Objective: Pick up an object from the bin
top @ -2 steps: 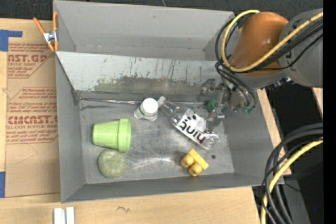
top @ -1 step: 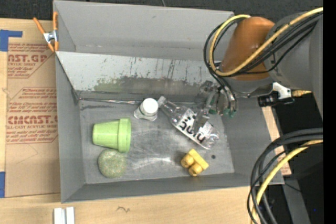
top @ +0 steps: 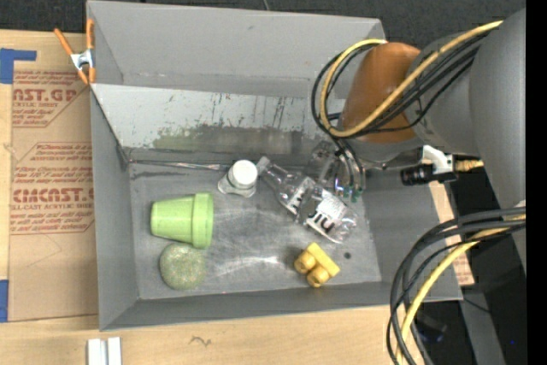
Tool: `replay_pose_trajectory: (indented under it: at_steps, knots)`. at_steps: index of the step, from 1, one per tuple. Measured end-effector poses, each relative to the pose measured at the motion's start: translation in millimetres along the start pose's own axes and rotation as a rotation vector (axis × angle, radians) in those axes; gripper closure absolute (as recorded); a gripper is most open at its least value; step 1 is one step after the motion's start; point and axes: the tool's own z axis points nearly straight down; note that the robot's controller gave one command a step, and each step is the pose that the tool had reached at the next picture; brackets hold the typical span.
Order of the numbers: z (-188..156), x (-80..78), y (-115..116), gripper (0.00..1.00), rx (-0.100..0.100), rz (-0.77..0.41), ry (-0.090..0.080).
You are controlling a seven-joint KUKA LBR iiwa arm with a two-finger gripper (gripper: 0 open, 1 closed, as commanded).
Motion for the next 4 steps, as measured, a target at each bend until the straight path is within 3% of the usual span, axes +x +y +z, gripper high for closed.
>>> replay_pose_trajectory:
  at_steps: [1, 4]
  knots:
    - [23.8, -1.4, 7.3, 1.0, -0.001, -0.037, 0.0]
    - [5.4, 2.1, 7.1, 1.0, 0.0, -0.038, 0.003]
